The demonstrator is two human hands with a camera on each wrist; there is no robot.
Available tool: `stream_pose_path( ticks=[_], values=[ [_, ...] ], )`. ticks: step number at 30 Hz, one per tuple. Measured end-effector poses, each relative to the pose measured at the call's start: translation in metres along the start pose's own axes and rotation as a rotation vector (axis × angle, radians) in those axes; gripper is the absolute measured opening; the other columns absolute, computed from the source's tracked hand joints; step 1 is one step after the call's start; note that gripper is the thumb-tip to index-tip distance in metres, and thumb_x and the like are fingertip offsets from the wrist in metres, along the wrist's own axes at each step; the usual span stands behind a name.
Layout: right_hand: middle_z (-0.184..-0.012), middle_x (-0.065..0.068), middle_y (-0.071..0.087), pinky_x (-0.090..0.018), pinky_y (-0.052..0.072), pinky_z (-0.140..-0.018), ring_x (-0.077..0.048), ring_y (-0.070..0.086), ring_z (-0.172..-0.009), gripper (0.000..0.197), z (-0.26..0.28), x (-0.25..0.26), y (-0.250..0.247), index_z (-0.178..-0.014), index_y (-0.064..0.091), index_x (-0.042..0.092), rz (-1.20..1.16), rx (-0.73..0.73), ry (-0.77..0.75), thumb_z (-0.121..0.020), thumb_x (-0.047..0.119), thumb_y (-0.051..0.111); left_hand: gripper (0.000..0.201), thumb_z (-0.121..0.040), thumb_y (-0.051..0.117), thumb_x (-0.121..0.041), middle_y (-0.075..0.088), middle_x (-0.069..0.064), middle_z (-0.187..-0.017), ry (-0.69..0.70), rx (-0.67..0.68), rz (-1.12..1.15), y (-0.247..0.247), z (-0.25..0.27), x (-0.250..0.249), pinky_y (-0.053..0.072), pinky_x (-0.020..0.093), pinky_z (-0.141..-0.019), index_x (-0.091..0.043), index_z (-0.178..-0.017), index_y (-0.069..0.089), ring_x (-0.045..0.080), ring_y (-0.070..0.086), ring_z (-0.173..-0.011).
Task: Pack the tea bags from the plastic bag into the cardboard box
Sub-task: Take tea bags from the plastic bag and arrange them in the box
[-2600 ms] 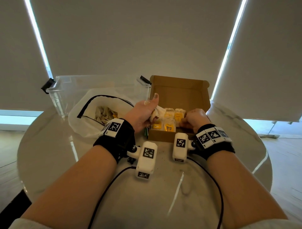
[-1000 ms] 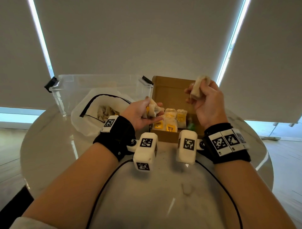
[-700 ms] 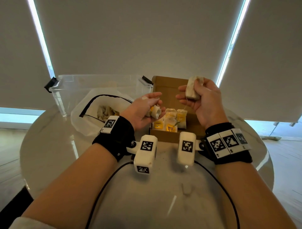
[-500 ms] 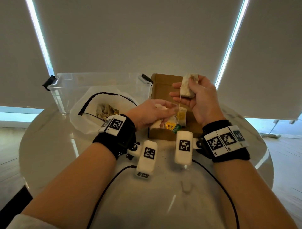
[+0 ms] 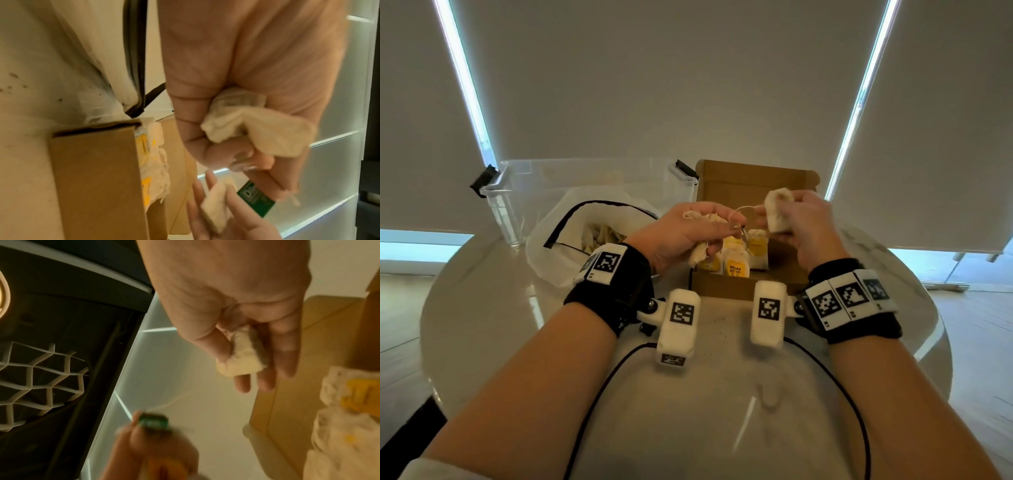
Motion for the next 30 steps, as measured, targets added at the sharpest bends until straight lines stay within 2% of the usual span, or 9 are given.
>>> stream_pose_path(
  ticks=[2, 5, 9, 12, 15, 18, 21, 25, 30],
  values=[
    [-0.095, -0.001, 0.06, -0.03, 0.055, -0.072, -0.015, 0.06, -0.086, 0.005, 0.005, -0.006, 0.016, -0.095, 0.057, 0.02, 0.102, 0.08, 0.06, -0.091, 0.017, 0.058, 0.011, -0.086, 0.06, -0.009, 0.067, 0.001, -0.076, 0.021, -0.058, 0.029, -0.004, -0.002, 0.0, 0.045, 0.017, -0.048, -0.011, -0.094, 0.066, 0.006, 0.05, -0.051],
    [-0.096, -0.004, 0.063, -0.032, 0.054, -0.073, -0.018, 0.06, -0.093, 0.013, 0.013, -0.009, 0.035, -0.099, 0.065, 0.012, 0.113, 0.199, 0.106, -0.089, 0.019, 0.062, 0.012, -0.087, 0.061, -0.01, 0.067, -0.001, -0.07, 0.018, -0.179, 0.003, -0.012, -0.003, 0.002, 0.048, 0.019, -0.051, -0.009, -0.098, 0.065, 0.007, 0.053, -0.053],
    [-0.091, 0.0, 0.065, -0.038, 0.05, -0.086, -0.016, 0.059, -0.093, 0.009, 0.017, -0.004, 0.04, -0.092, 0.068, 0.015, 0.117, 0.287, 0.054, -0.089, 0.019, 0.061, 0.014, -0.087, 0.063, -0.012, 0.07, 0.009, -0.086, 0.039, -0.301, 0.026, -0.02, -0.003, 0.003, 0.057, 0.03, -0.073, -0.008, -0.1, 0.065, 0.016, 0.066, -0.073],
    [-0.092, 0.004, 0.068, -0.039, 0.048, -0.087, -0.015, 0.06, -0.096, 0.009, 0.019, -0.001, 0.041, -0.093, 0.069, 0.019, 0.152, 0.344, -0.007, -0.087, 0.022, 0.064, 0.016, -0.088, 0.063, -0.013, 0.07, 0.009, -0.086, 0.059, -0.341, 0.039, -0.023, -0.002, 0.001, 0.057, 0.028, -0.07, -0.008, -0.102, 0.066, 0.014, 0.067, -0.071],
    [-0.089, 0.004, 0.069, -0.034, 0.048, -0.08, -0.017, 0.061, -0.095, 0.01, 0.017, 0.0, 0.039, -0.087, 0.071, 0.021, 0.177, 0.328, -0.037, -0.081, 0.013, 0.069, 0.013, -0.089, 0.062, -0.014, 0.068, 0.003, -0.078, 0.054, -0.339, 0.031, -0.022, -0.003, 0.001, 0.052, 0.022, -0.057, -0.012, -0.101, 0.066, 0.005, 0.061, -0.057],
    [-0.084, 0.004, 0.068, -0.021, 0.043, -0.062, -0.007, 0.06, -0.077, 0.009, 0.017, 0.0, 0.038, -0.087, 0.07, 0.017, 0.192, 0.313, -0.042, -0.082, 0.01, 0.068, 0.011, -0.09, 0.061, -0.015, 0.066, 0.0, -0.074, 0.05, -0.326, 0.023, -0.021, -0.005, 0.003, 0.047, 0.018, -0.051, -0.012, -0.1, 0.064, 0.004, 0.056, -0.052],
    [-0.082, 0.004, 0.068, -0.014, 0.043, -0.053, 0.003, 0.059, -0.06, 0.014, 0.021, 0.002, 0.041, -0.095, 0.069, 0.01, 0.182, 0.338, -0.057, -0.081, 0.01, 0.069, 0.014, -0.09, 0.061, -0.017, 0.063, 0.0, -0.073, 0.04, -0.314, -0.008, -0.02, -0.006, 0.005, 0.048, 0.018, -0.053, -0.012, -0.102, 0.064, 0.006, 0.053, -0.054],
    [-0.082, 0.003, 0.066, -0.006, 0.042, -0.048, 0.0, 0.059, -0.066, 0.011, 0.019, 0.004, 0.039, -0.092, 0.069, 0.009, 0.204, 0.289, -0.077, -0.081, 0.006, 0.069, 0.014, -0.092, 0.058, -0.016, 0.066, 0.001, -0.079, 0.03, -0.311, -0.024, -0.019, -0.006, 0.005, 0.047, 0.019, -0.055, -0.013, -0.104, 0.064, 0.007, 0.053, -0.056],
    [-0.082, 0.004, 0.062, -0.008, 0.04, -0.046, -0.002, 0.052, -0.068, 0.014, 0.011, -0.004, 0.03, -0.081, 0.065, 0.017, 0.28, 0.204, -0.032, -0.086, 0.005, 0.064, 0.019, -0.095, 0.053, -0.015, 0.064, 0.002, -0.079, 0.058, -0.415, 0.007, -0.029, -0.004, 0.001, 0.047, 0.018, -0.051, -0.014, -0.114, 0.057, 0.005, 0.055, -0.053]
  ],
)
Point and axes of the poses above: each hand's wrist, its own z-axis away from the middle knuckle, its own y-axis out of the palm, x = y × z, the point moved 8 cm from there along -z, towards the middle knuckle
